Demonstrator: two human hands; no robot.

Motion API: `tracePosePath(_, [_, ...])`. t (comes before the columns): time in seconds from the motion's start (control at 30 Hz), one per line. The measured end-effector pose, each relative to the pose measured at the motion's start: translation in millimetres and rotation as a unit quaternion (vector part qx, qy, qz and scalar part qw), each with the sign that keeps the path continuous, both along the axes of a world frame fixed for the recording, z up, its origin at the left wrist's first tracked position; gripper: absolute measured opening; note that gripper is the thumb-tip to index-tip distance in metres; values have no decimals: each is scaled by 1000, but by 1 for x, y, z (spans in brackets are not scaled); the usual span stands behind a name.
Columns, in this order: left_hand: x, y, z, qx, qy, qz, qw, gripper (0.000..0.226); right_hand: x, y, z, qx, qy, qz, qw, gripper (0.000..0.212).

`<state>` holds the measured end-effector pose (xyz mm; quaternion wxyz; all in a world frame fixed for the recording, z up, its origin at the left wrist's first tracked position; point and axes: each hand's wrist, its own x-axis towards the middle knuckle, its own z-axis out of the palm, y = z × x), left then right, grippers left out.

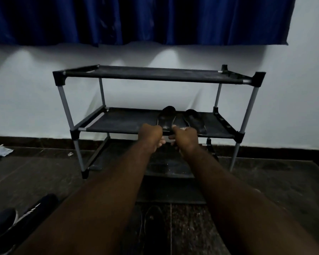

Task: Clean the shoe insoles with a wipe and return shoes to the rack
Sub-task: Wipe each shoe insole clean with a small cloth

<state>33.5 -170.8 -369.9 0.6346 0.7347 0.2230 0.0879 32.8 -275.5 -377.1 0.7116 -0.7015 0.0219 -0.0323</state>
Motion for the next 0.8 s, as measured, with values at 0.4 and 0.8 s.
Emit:
tracePosePath(0.4, [-106,-37,-26,-37,-50,-84,994,23,-68,-52,-21,-20,29,58,998,8])
tracePosePath(0.8, [-195,-63,-142,-68,62,-178,980,14,-150,-120,-128,-192,100,152,964,28])
